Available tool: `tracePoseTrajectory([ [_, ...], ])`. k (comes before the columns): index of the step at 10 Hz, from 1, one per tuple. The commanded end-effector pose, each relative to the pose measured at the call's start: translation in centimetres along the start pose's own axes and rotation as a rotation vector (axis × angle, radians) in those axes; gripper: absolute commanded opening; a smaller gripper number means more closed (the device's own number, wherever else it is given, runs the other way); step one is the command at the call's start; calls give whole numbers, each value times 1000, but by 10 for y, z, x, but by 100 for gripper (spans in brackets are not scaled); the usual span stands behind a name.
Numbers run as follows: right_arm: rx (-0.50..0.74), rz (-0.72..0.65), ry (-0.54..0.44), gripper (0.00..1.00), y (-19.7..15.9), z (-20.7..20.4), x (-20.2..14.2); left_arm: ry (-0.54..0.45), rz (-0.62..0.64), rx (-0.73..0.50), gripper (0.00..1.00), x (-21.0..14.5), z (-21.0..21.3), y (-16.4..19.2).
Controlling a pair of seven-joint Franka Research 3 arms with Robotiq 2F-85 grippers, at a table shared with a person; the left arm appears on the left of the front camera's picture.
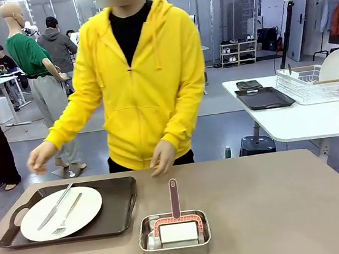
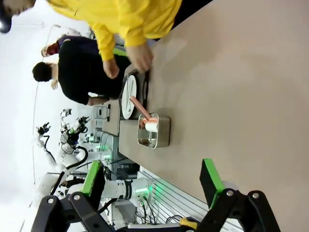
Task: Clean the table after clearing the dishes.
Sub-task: When the right (or left) Handle tray is removed, use the right hand (or left hand) to clean the right (or left) side of the table with the Lint Roller.
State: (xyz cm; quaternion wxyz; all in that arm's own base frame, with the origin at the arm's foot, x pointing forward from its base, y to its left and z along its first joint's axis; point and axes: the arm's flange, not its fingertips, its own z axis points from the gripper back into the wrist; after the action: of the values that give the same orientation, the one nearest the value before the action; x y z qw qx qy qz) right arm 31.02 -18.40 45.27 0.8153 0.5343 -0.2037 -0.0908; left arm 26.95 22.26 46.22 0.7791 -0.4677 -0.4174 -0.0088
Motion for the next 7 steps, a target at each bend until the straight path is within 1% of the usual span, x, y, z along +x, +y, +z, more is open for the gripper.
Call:
tracePoseTrajectory([
  [1,-49,-30,-59,100,7,13,-24,-5,-6,-8,100,3,2,0],
  [2,-63,-19,-65,100,6,14,-26,-5,-6,-8,100,3,2,0],
  [3,-17,-6,-26,100,1,9,-8,-5,-6,-8,100,3,2,0],
  [7,-17,-6,-26,100,1,9,-8,-5,-6,-8,100,3,2,0],
])
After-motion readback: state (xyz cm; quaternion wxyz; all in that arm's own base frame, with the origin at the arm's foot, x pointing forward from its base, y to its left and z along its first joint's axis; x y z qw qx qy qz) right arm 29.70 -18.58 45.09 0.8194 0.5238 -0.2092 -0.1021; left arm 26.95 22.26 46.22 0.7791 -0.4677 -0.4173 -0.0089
